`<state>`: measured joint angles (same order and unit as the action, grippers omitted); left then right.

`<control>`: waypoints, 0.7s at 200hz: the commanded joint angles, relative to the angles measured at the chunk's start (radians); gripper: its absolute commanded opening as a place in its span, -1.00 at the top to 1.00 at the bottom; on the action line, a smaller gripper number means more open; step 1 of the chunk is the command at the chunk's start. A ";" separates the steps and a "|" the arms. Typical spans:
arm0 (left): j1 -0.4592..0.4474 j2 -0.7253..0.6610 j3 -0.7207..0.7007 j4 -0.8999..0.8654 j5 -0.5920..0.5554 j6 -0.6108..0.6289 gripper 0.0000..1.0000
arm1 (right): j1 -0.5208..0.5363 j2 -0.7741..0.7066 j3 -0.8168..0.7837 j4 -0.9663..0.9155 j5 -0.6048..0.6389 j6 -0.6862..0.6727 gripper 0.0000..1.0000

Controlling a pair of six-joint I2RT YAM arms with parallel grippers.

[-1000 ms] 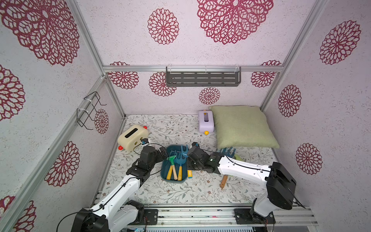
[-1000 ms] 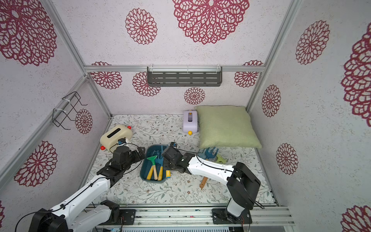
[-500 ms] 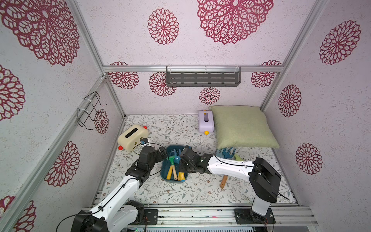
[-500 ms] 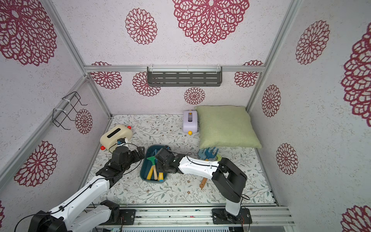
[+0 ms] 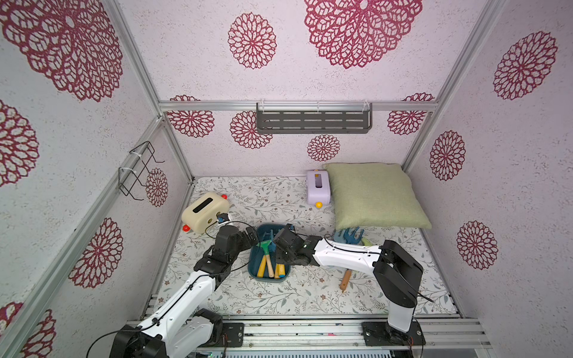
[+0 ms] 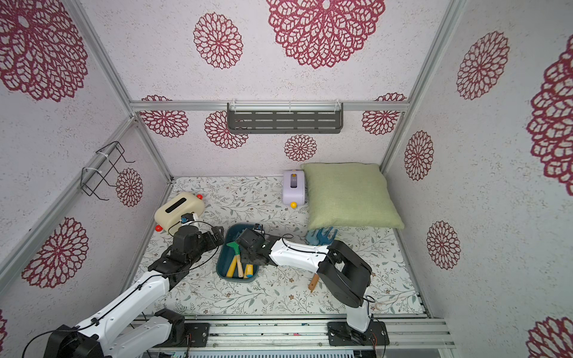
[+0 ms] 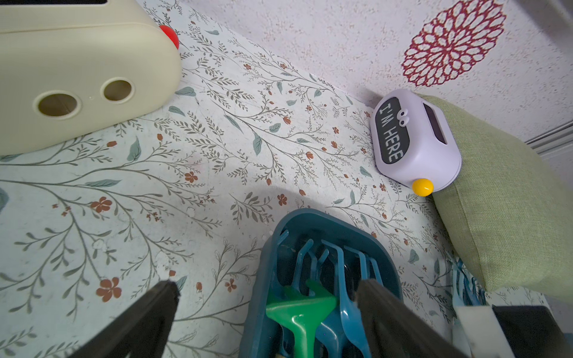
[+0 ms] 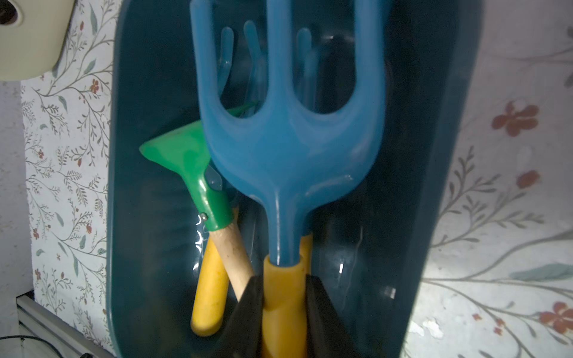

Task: Put the rake into the storage box
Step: Place the rake in the storage box.

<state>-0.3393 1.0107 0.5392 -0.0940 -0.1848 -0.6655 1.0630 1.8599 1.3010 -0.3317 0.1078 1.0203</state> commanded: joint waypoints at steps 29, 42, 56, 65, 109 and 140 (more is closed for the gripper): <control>0.010 0.034 0.000 0.028 0.028 0.000 -0.95 | -0.005 -0.017 0.046 -0.025 0.060 -0.043 0.08; 0.011 0.038 0.005 0.028 0.038 0.000 -0.95 | -0.004 -0.045 0.037 -0.015 0.068 -0.060 0.05; 0.011 0.033 0.004 0.024 0.042 -0.001 -0.95 | -0.003 -0.087 0.016 0.005 0.073 -0.083 -0.02; 0.011 0.028 0.002 0.023 0.039 0.000 -0.95 | -0.004 -0.117 -0.004 0.019 0.078 -0.100 -0.06; 0.011 0.052 0.011 0.026 0.075 0.010 -0.95 | -0.051 -0.313 -0.193 0.106 0.081 -0.176 -0.56; 0.011 0.088 0.005 -0.010 0.154 -0.080 -0.95 | -0.148 -0.464 -0.362 0.135 0.023 -0.188 -0.98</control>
<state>-0.3374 1.0725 0.5404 -0.0921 -0.1066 -0.6773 0.9867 1.4944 1.0348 -0.2256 0.1528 0.8726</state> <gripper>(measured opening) 0.976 0.912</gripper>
